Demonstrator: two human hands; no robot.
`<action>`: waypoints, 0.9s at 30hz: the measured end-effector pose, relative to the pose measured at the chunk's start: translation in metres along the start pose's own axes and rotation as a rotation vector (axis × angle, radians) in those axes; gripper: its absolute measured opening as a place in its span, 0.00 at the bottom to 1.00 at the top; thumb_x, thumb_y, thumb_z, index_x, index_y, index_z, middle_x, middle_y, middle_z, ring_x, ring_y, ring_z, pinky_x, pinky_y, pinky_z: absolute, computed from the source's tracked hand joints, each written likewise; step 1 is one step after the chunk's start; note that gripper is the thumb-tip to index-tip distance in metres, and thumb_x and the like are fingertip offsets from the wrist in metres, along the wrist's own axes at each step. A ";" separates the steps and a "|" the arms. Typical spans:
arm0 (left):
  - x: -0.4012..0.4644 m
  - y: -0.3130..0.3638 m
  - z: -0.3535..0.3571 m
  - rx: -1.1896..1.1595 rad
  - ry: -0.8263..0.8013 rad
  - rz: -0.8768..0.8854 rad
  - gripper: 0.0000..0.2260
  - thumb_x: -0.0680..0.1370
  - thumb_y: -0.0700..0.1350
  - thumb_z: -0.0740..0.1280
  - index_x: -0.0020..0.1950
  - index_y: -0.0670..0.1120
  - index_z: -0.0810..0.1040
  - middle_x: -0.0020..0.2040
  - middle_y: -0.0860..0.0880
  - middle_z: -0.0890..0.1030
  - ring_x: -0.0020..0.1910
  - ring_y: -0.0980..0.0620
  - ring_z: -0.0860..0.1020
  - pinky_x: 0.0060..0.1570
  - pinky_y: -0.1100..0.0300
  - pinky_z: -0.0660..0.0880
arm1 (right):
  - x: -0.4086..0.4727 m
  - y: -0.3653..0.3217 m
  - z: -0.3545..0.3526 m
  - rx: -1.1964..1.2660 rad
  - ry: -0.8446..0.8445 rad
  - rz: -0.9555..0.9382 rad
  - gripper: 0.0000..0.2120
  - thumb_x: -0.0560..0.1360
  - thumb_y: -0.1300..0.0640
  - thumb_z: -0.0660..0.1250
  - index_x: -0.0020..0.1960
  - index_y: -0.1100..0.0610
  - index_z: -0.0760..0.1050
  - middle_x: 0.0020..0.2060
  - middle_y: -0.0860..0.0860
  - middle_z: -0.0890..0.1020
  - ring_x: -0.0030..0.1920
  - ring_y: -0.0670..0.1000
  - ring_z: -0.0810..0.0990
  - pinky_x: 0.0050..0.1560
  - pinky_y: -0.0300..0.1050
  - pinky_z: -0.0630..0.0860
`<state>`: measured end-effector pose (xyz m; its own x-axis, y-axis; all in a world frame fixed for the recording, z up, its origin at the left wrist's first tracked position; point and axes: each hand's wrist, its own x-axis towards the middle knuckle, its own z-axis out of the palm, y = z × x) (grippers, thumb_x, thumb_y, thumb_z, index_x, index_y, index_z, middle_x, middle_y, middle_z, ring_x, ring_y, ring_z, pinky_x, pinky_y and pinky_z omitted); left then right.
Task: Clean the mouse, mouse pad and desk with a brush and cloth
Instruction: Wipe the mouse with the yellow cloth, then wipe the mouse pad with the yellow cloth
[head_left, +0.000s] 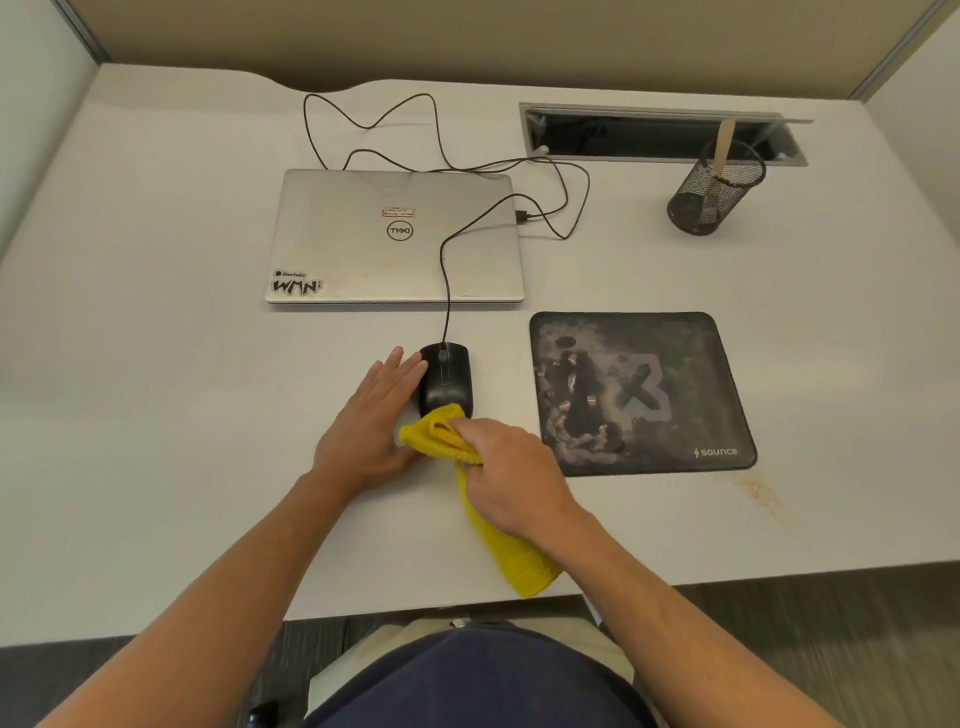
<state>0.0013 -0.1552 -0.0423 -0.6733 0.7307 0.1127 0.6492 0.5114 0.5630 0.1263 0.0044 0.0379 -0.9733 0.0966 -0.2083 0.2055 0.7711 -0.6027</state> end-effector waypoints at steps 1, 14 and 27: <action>0.000 0.000 0.000 -0.001 -0.006 -0.007 0.37 0.74 0.61 0.60 0.77 0.42 0.59 0.77 0.50 0.56 0.78 0.50 0.50 0.76 0.52 0.49 | 0.000 0.001 -0.001 0.050 -0.028 0.005 0.17 0.75 0.59 0.61 0.62 0.48 0.74 0.52 0.50 0.81 0.50 0.57 0.78 0.49 0.52 0.76; 0.008 0.030 -0.003 0.070 0.117 0.023 0.36 0.77 0.63 0.61 0.78 0.43 0.57 0.78 0.48 0.56 0.78 0.50 0.49 0.76 0.54 0.46 | -0.022 0.084 -0.081 0.335 0.427 0.345 0.15 0.77 0.46 0.65 0.62 0.44 0.70 0.45 0.37 0.76 0.45 0.43 0.76 0.40 0.38 0.70; 0.037 0.117 0.067 0.048 -0.066 0.087 0.25 0.83 0.47 0.57 0.77 0.40 0.57 0.78 0.43 0.58 0.78 0.48 0.51 0.74 0.57 0.46 | 0.035 0.130 -0.104 0.065 0.388 0.425 0.21 0.81 0.50 0.59 0.71 0.55 0.62 0.60 0.58 0.77 0.58 0.63 0.76 0.52 0.55 0.72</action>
<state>0.0756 -0.0383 -0.0270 -0.5898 0.8008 0.1039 0.7215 0.4648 0.5132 0.1089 0.1735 0.0323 -0.7677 0.6225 -0.1520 0.5804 0.5749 -0.5767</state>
